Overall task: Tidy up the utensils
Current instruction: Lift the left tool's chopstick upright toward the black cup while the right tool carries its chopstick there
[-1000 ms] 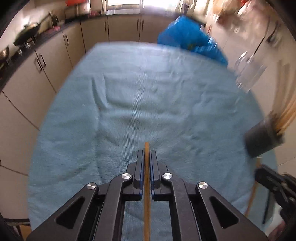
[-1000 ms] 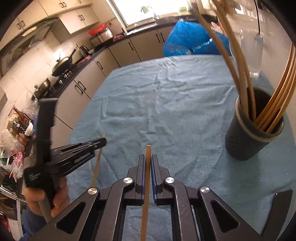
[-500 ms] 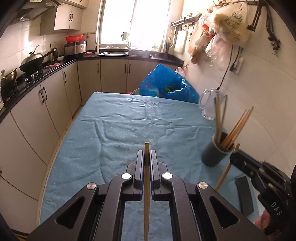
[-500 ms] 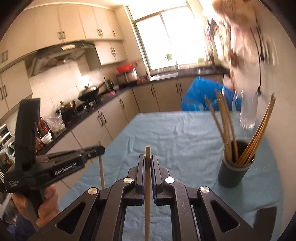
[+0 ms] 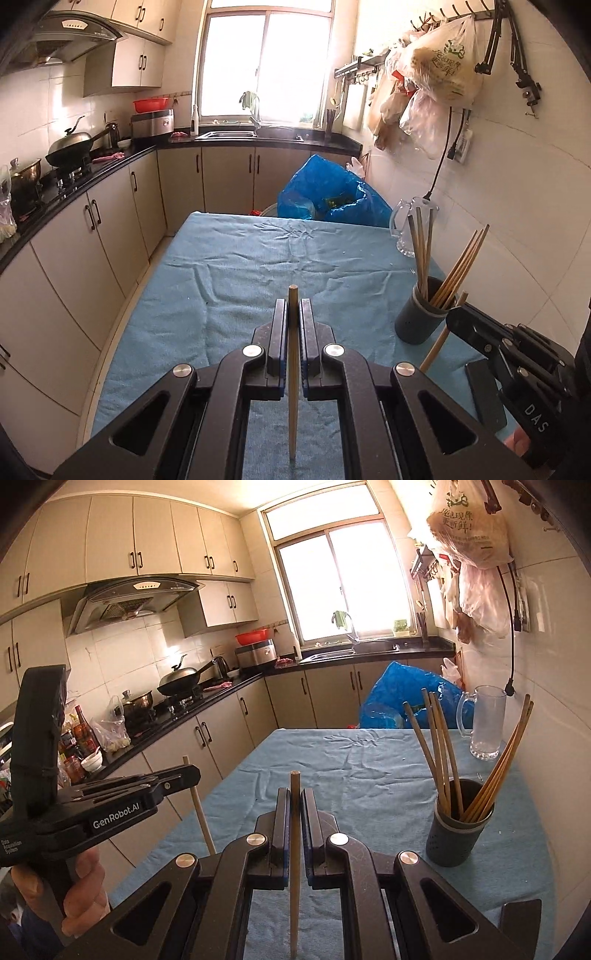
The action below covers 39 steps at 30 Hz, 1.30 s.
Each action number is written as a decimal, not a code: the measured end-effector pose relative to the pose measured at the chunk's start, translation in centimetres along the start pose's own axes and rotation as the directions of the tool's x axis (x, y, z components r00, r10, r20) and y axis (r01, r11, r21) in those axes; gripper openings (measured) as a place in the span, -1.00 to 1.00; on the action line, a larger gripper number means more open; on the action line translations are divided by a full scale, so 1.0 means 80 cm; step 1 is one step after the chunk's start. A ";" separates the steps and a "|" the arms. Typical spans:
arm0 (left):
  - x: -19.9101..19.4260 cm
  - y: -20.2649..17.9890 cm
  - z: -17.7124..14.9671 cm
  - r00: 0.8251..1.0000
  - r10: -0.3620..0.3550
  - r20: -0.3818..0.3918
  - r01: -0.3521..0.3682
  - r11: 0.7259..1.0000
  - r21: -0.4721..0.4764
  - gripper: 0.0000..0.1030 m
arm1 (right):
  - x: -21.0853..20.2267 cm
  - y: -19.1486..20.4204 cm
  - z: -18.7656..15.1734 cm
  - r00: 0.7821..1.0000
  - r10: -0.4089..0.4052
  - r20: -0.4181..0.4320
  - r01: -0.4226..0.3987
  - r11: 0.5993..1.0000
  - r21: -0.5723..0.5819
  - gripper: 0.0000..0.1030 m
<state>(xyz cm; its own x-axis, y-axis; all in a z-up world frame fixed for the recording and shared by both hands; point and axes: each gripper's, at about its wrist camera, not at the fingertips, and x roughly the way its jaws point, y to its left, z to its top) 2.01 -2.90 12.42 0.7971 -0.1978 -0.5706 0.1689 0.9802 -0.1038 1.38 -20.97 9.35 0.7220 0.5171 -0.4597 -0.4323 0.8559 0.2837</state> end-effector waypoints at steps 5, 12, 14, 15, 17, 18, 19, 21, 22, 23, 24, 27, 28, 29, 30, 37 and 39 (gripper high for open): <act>0.001 -0.001 0.000 1.000 -0.002 -0.003 0.002 1.000 0.000 -0.90 | -0.005 -0.002 0.002 1.000 -0.003 0.013 0.003 1.000 0.002 -0.87; 0.004 0.000 -0.003 1.000 0.005 -0.006 -0.005 1.000 -0.003 -0.90 | -0.004 -0.001 -0.004 1.000 -0.012 0.010 0.012 1.000 0.001 -0.87; 0.005 0.001 -0.003 1.000 0.003 -0.006 -0.003 1.000 -0.003 -0.90 | -0.005 0.000 -0.004 1.000 -0.014 0.012 0.014 1.000 -0.002 -0.87; 0.005 0.001 -0.003 1.000 0.006 -0.005 -0.006 1.000 -0.005 -0.90 | -0.006 -0.001 -0.003 1.000 -0.013 0.013 0.013 1.000 -0.001 -0.87; 0.005 0.001 -0.003 1.000 0.000 -0.007 0.000 1.000 -0.005 -0.90 | -0.006 -0.002 -0.002 1.000 -0.014 0.013 0.014 1.000 0.001 -0.87; 0.004 0.002 -0.003 1.000 0.002 -0.004 -0.002 1.000 -0.007 -0.90 | -0.006 -0.002 -0.002 1.000 -0.015 0.013 0.015 1.000 0.002 -0.87; 0.002 0.002 -0.003 1.000 0.003 0.000 -0.003 1.000 -0.005 -0.90 | -0.006 -0.003 -0.002 1.000 -0.015 0.013 0.015 1.000 0.005 -0.87; 0.000 0.000 -0.001 1.000 0.005 0.006 -0.005 1.000 -0.001 -0.90 | -0.007 -0.004 -0.001 1.000 -0.015 0.015 0.015 1.000 0.005 -0.87; -0.001 0.000 -0.001 1.000 0.005 0.010 -0.005 1.000 0.000 -0.90 | -0.007 -0.004 -0.001 1.000 -0.015 0.016 0.015 1.000 0.004 -0.87; -0.001 0.000 -0.001 1.000 0.004 0.011 -0.004 1.000 0.001 -0.90 | -0.007 -0.004 -0.001 1.000 -0.016 0.016 0.016 1.000 0.004 -0.87; -0.002 0.000 -0.001 1.000 0.004 0.010 -0.004 1.000 0.001 -0.90 | -0.007 -0.003 -0.001 1.000 -0.016 0.016 0.016 1.000 0.005 -0.87; -0.002 -0.002 0.000 1.000 0.007 0.011 -0.007 1.000 0.004 -0.90 | -0.008 -0.003 -0.001 1.000 -0.016 0.018 0.016 1.000 0.006 -0.87; -0.002 -0.001 0.001 1.000 0.006 0.010 -0.006 1.000 0.003 -0.90 | -0.009 -0.003 -0.001 1.000 -0.017 0.020 0.017 1.000 0.007 -0.87; -0.001 -0.001 0.001 1.000 0.006 0.009 -0.006 1.000 0.003 -0.90 | -0.010 -0.003 -0.001 1.000 -0.016 0.023 0.016 1.000 0.007 -0.87; -0.002 -0.001 0.000 1.000 0.004 0.009 -0.004 1.000 0.003 -0.90 | -0.011 -0.003 0.000 1.000 -0.017 0.026 0.017 1.000 0.006 -0.87; -0.003 -0.003 0.001 1.000 0.003 0.008 -0.003 1.000 0.010 -0.90 | -0.017 -0.004 0.001 0.999 -0.023 0.035 0.023 1.000 0.010 -0.87; -0.003 -0.003 0.001 1.000 0.004 0.008 -0.004 1.000 0.008 -0.90 | -0.018 -0.005 0.001 0.999 -0.025 0.036 0.024 1.000 0.011 -0.87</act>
<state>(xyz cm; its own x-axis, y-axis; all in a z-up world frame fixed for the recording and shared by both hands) 1.80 -3.11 12.68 0.8024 -0.1940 -0.5643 0.1704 0.9808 -0.0948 0.53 -22.05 10.00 0.7516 0.4951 -0.4358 -0.4086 0.8682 0.2817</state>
